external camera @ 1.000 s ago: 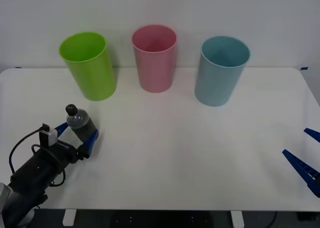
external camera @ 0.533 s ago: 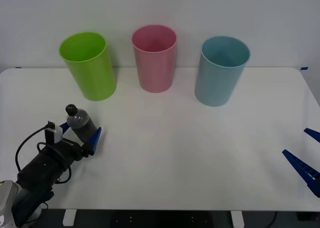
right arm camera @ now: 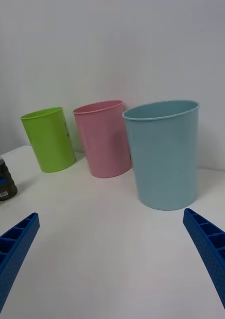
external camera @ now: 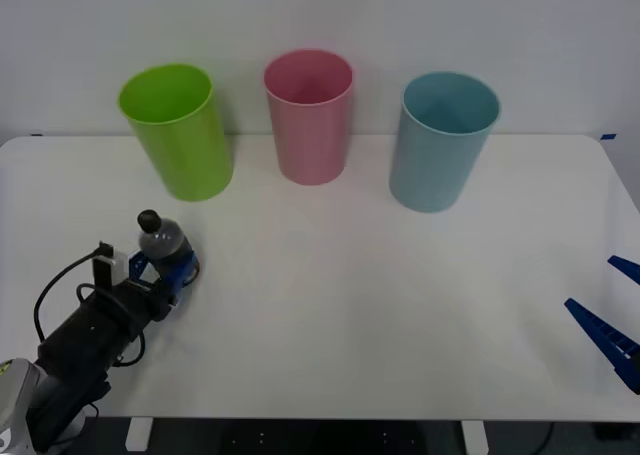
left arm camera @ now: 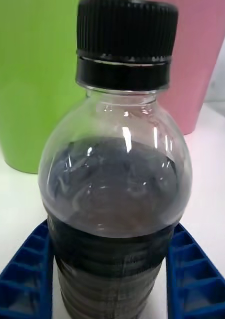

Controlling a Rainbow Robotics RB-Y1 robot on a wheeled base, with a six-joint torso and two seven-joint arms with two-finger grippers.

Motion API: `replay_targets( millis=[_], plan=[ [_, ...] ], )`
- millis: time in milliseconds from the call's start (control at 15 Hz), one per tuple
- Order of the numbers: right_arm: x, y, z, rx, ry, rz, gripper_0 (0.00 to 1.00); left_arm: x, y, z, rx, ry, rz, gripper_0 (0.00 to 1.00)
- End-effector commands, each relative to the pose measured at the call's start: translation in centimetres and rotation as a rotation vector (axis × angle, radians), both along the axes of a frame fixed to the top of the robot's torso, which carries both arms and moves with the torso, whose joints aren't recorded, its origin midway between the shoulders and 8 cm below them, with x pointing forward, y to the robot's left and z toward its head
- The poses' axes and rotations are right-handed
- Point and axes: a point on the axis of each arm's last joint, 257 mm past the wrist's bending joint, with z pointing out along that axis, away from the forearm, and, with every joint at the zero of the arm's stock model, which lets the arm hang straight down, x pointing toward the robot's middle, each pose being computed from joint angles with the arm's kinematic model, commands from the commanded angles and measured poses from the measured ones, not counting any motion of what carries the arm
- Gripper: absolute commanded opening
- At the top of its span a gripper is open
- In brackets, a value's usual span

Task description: Grasp the object on the table and drop it into the matching bin: aluminum can to the light blue bin, PET bottle to the pink bin.

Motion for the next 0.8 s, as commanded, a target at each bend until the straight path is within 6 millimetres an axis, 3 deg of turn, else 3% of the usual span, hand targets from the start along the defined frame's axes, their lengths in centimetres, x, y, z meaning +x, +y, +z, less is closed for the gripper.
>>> replay_targets(
  millis=[67, 467, 800],
  plan=[
    [0.0, 0.0, 0.0, 0.0, 0.0, 0.0, 1.0, -0.1, 0.1, -0.1, -0.002, 0.002, 0.003, 0.0],
    [0.0, 0.0, 0.0, 0.0, 0.0, 0.0, 1.0, -0.5, 1.2, 0.1, 0.0, 0.0, 0.003, 0.0],
    [0.0, 0.0, 0.0, 0.0, 0.0, 0.0, 1.0, -0.6, 3.2, 2.8, -0.001, -0.038, -0.008, 0.0]
  ],
)
